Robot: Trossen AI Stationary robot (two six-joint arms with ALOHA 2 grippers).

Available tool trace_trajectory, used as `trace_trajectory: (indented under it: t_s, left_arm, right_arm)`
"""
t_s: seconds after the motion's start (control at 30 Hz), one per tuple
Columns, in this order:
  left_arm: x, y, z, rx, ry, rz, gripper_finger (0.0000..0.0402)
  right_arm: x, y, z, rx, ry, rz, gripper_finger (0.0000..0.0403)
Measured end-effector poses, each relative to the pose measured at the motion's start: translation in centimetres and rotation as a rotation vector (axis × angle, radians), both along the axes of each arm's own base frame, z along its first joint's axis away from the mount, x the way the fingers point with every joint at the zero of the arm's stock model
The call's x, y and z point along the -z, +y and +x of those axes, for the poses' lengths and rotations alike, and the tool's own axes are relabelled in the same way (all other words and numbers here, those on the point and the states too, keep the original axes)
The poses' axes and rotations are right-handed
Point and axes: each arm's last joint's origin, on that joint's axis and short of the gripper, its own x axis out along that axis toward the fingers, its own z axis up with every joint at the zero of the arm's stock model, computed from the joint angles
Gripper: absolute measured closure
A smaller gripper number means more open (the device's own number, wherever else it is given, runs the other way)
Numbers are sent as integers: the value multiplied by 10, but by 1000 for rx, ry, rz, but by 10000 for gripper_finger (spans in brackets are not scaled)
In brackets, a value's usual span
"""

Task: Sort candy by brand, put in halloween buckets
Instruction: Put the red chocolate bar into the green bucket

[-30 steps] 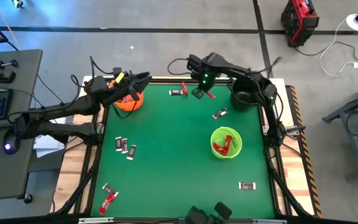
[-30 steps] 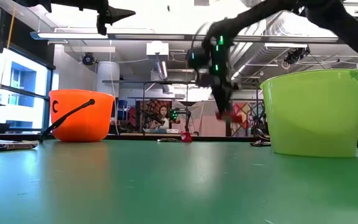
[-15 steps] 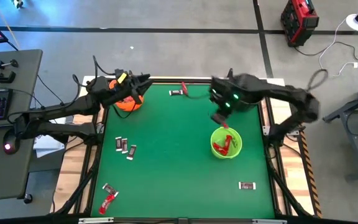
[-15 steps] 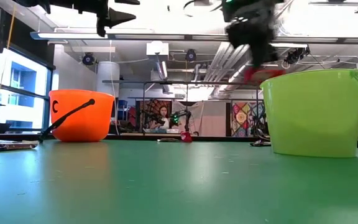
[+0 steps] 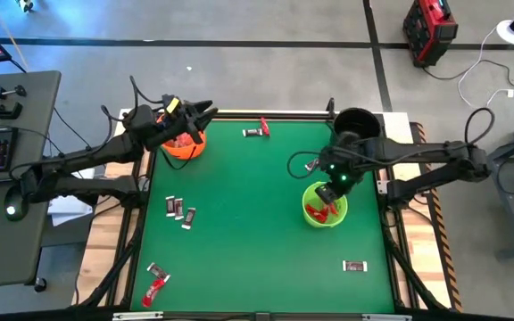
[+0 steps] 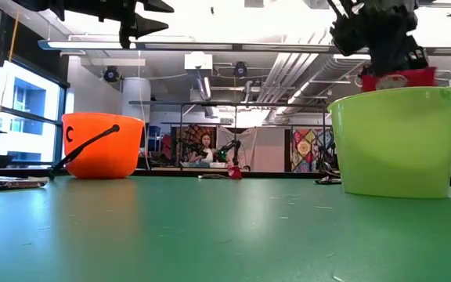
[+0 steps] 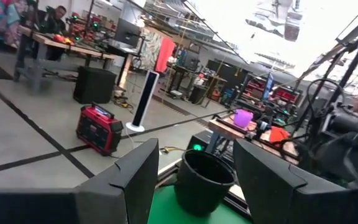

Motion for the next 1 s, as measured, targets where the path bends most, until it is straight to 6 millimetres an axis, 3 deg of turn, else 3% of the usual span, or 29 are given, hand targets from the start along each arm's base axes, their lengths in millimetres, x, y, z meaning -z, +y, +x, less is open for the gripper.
trace_trajectory:
  t_s: [0.13, 0.3, 0.47, 0.6, 0.77, 1.0]
  left_arm:
    - [0, 0, 0, 27, -8, -12, 204]
    - [0, 0, 0, 36, -10, -16, 204]
    - [-3, -1, 0, 50, -21, 28, 204]
    - [-3, -1, 0, 43, -19, 29, 204]
    - [-3, -1, 0, 41, -26, 17, 204]
    - [-6, -1, 0, 43, -68, 3, 204]
  right_arm:
    - [10, 3, 0, -27, 28, 30, 378]
    - [7, 3, 3, -90, -17, 58, 289]
    - [-15, 3, 6, -209, -114, 43, 191]
    - [-42, -8, 16, -224, -266, -85, 140]
    - [-59, -56, 64, -100, -441, -344, 131]
    - [-25, -155, 149, 49, -285, -560, 131]
